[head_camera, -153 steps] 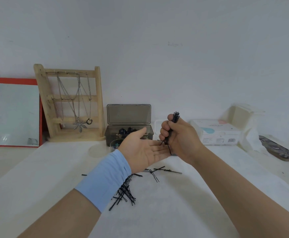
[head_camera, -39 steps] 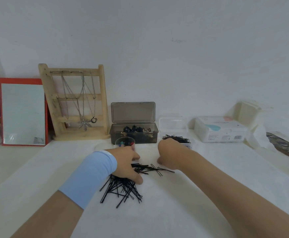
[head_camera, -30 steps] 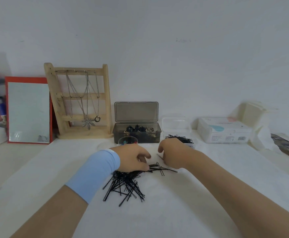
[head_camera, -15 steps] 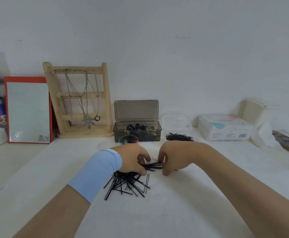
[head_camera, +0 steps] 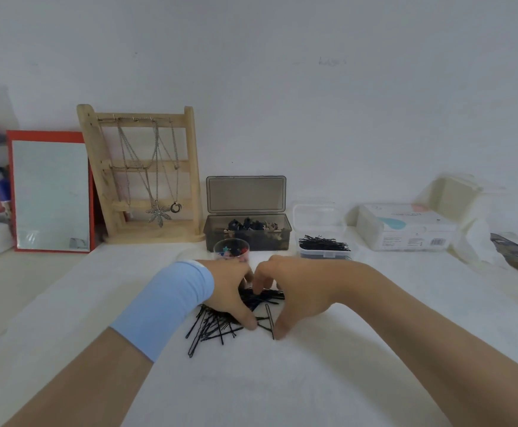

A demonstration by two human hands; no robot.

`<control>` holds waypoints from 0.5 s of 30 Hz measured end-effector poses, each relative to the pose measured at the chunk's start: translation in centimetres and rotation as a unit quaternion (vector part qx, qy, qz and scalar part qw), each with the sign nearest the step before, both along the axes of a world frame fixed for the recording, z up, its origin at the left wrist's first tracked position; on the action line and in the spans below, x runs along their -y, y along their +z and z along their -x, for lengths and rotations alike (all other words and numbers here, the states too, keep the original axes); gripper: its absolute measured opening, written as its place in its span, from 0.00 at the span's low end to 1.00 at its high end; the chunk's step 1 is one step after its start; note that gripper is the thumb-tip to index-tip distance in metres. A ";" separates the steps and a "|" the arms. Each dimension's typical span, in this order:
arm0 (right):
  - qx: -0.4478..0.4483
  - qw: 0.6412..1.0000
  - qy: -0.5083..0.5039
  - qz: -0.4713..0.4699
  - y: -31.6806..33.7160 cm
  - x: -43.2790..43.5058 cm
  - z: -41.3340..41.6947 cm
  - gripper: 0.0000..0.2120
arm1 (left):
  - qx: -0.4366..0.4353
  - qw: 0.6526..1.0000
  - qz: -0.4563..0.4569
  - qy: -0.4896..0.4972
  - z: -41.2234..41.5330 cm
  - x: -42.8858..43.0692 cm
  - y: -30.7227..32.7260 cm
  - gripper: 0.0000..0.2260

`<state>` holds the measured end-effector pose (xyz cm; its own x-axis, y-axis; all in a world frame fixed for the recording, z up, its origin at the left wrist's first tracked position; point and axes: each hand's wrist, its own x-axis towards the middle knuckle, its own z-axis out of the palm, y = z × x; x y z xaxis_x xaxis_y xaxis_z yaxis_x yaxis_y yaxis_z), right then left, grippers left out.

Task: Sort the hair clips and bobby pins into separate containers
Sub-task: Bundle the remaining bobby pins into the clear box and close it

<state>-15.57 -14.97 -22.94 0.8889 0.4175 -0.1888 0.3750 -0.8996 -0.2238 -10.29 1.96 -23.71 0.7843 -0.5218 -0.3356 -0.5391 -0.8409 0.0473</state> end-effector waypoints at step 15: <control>0.059 0.996 -0.052 -0.039 -0.1 1.7 -1.7 0.07 | 0.030 0.992 0.119 -0.037 0.1 0.0 -1.6 0.23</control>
